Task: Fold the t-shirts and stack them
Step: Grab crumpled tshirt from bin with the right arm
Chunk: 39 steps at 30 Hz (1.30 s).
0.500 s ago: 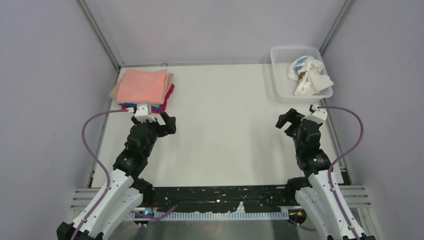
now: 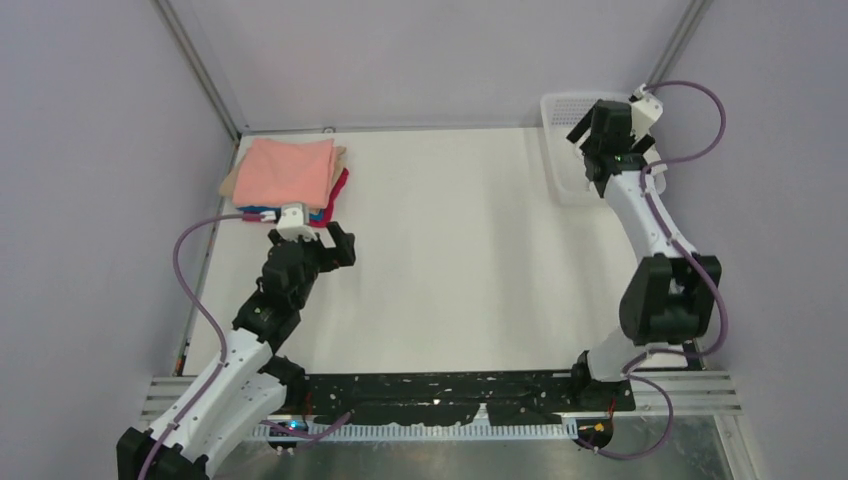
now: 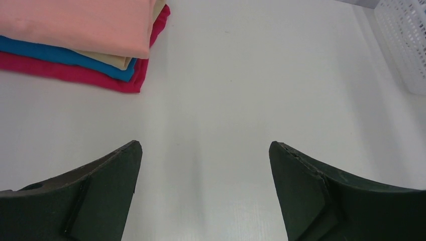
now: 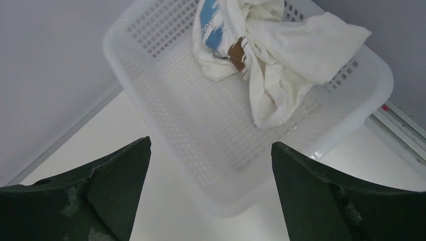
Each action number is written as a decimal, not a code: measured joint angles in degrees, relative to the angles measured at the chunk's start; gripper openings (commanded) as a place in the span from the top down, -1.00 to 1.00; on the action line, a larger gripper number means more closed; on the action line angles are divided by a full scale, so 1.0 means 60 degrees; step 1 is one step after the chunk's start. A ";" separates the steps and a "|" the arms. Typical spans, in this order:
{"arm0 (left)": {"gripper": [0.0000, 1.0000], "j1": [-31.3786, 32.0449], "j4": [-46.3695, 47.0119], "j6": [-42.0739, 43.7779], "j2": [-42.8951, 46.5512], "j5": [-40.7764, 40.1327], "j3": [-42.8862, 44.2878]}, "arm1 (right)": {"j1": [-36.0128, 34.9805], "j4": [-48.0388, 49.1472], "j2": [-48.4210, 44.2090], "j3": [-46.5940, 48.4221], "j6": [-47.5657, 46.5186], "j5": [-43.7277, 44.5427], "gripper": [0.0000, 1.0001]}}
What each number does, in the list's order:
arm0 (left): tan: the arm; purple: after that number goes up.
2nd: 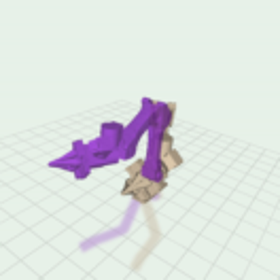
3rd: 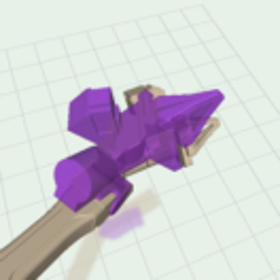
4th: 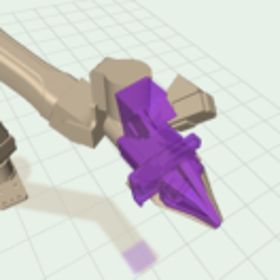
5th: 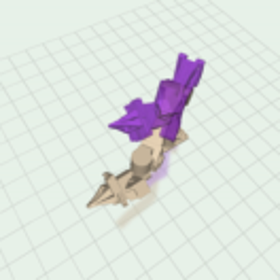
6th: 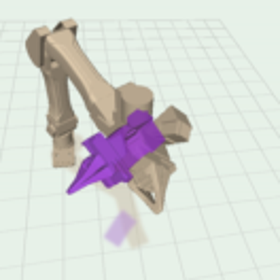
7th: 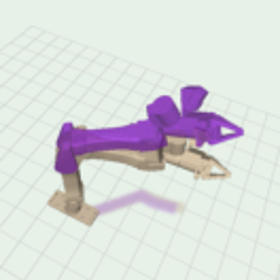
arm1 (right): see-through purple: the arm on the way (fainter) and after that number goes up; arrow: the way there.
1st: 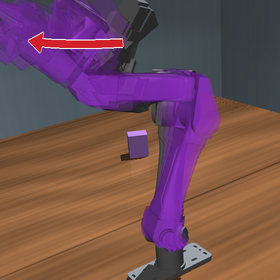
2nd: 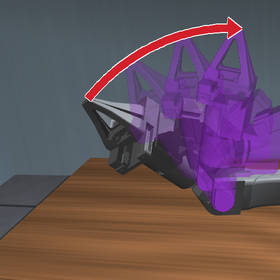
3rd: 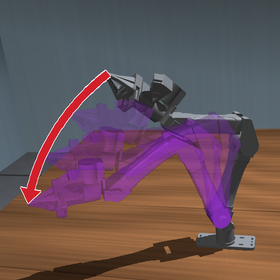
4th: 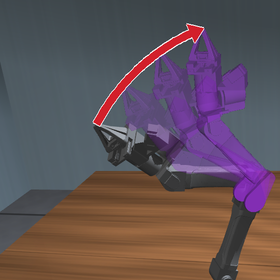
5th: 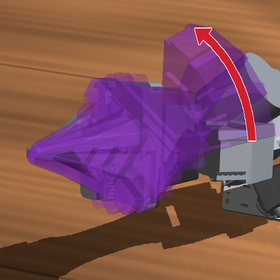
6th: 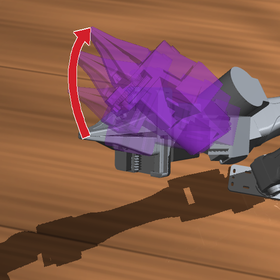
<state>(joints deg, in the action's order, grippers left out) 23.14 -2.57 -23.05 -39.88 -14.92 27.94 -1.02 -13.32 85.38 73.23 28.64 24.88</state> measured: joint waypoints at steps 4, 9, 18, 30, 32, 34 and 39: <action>-0.99 0.0000 0.0015 0.0138 -0.0153 -0.0226 0.0000 | 0.0641 -0.1246 0.3242 0.3738 -0.0113 0.0663 -0.90; -0.99 0.0000 -0.0007 0.0237 -0.0386 -0.0601 0.0007 | 0.1064 -0.2892 0.7650 1.0080 -0.2987 0.1042 -0.90; -0.99 0.0000 -0.0058 0.0415 -0.0834 -0.0918 0.0069 | 0.0984 -0.1461 0.8925 0.8440 -1.2091 0.1683 -0.90; -0.99 0.0000 -0.0375 0.0437 -0.1228 -0.1483 0.0525 | 0.1479 -0.0896 0.9384 0.8029 -1.7577 0.1137 -0.93; -0.99 0.0000 -0.0423 0.0448 -0.1228 -0.1599 0.0525 | 0.1555 -0.0401 0.9584 0.8011 -1.8134 0.1300 -0.87; -0.99 0.0000 -0.0433 0.0459 -0.1228 -0.1694 0.0525 | 0.1625 0.0095 0.9857 0.8014 -1.8560 0.1453 0.16; -0.99 0.0000 -0.0484 0.0474 -0.1290 -0.1894 0.0627 | 0.1690 0.0586 1.0229 0.7952 -1.8935 0.1657 0.88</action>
<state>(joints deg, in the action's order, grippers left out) 23.14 -5.48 -20.21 -47.62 -26.28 31.70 9.13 -9.80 146.76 120.95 -84.97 34.83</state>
